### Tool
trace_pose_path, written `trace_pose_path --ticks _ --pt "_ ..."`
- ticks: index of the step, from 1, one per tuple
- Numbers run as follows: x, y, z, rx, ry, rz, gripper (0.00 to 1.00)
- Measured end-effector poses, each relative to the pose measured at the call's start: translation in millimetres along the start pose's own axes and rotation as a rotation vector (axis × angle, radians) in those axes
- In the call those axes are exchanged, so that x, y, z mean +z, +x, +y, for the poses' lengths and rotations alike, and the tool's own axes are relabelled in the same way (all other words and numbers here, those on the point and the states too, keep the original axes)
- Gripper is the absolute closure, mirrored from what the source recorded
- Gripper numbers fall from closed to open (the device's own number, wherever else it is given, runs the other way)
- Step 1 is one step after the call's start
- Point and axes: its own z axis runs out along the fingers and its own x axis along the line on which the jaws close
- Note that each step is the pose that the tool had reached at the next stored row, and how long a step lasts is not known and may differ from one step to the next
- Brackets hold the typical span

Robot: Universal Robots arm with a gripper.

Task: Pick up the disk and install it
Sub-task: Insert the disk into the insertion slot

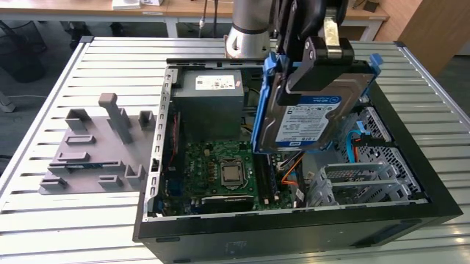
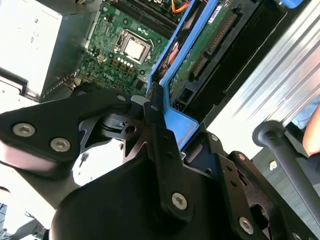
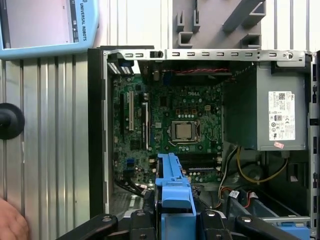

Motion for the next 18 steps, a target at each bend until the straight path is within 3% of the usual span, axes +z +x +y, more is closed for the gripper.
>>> trace_pose_path --ticks 3,9,18 --pt "0.8 3.3 -0.3 0.0 0.0 0.0003 0.64" --pt "1.8 16.4 -1.7 0.0 0.0 0.0004 0.64" --pt "2.8 20.3 -27.3 0.0 -0.0009 0.0003 0.64"
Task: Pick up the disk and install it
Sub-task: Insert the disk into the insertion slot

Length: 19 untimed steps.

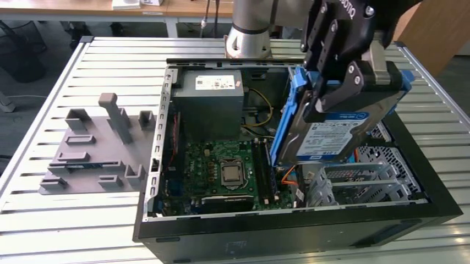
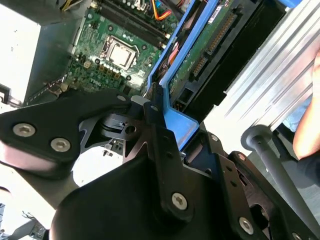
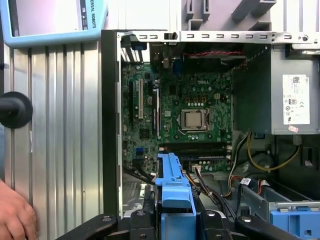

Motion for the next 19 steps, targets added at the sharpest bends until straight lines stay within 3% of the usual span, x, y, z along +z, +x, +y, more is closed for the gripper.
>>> trace_pose_path --ticks 5,13,19 --pt "1.2 1.3 -9.7 0.0 0.0 0.0 0.64" --pt "3.3 11.5 -13.9 0.001 0.0 0.0 0.64" --pt "4.9 12.6 -26.8 0.0 -0.001 0.0003 0.64"
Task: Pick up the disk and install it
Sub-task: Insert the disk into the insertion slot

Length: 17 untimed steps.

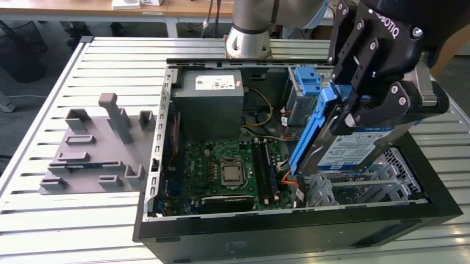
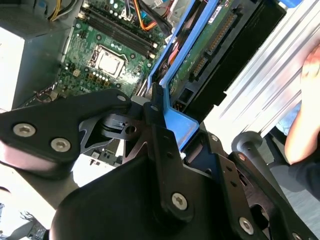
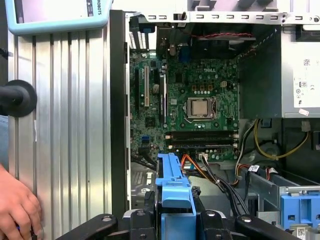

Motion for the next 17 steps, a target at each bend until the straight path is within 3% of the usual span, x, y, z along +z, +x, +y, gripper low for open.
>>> trace_pose_path --ticks 9,17 --pt "3.4 -0.1 -17.9 0.0 -0.0008 0.0 0.64" --pt "4.1 -0.1 -20.4 0.0 -0.0007 -0.0003 0.64"
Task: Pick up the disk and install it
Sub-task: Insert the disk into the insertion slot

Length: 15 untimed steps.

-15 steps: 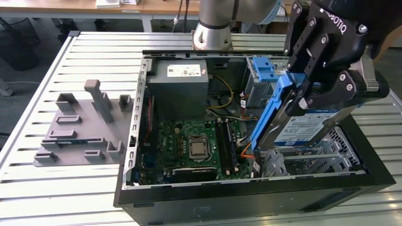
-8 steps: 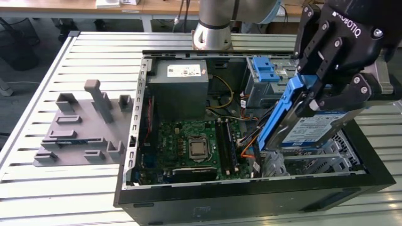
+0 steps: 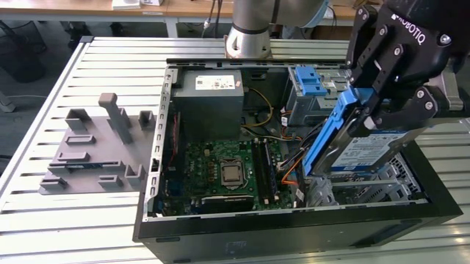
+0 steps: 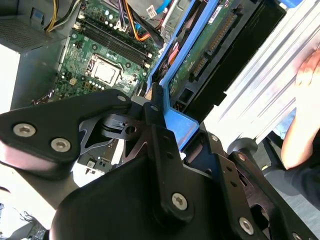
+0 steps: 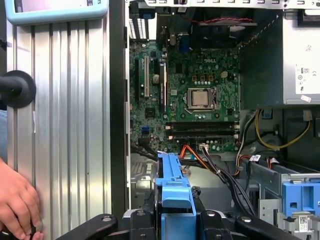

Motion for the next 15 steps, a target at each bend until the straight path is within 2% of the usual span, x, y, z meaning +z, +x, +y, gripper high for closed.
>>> trace_pose_path --ticks 9,15 --pt "4.9 -0.3 -19.5 0.003 0.0001 0.0003 0.64" --pt "5.1 -0.2 -19.7 0.003 0.0001 0.0002 0.64"
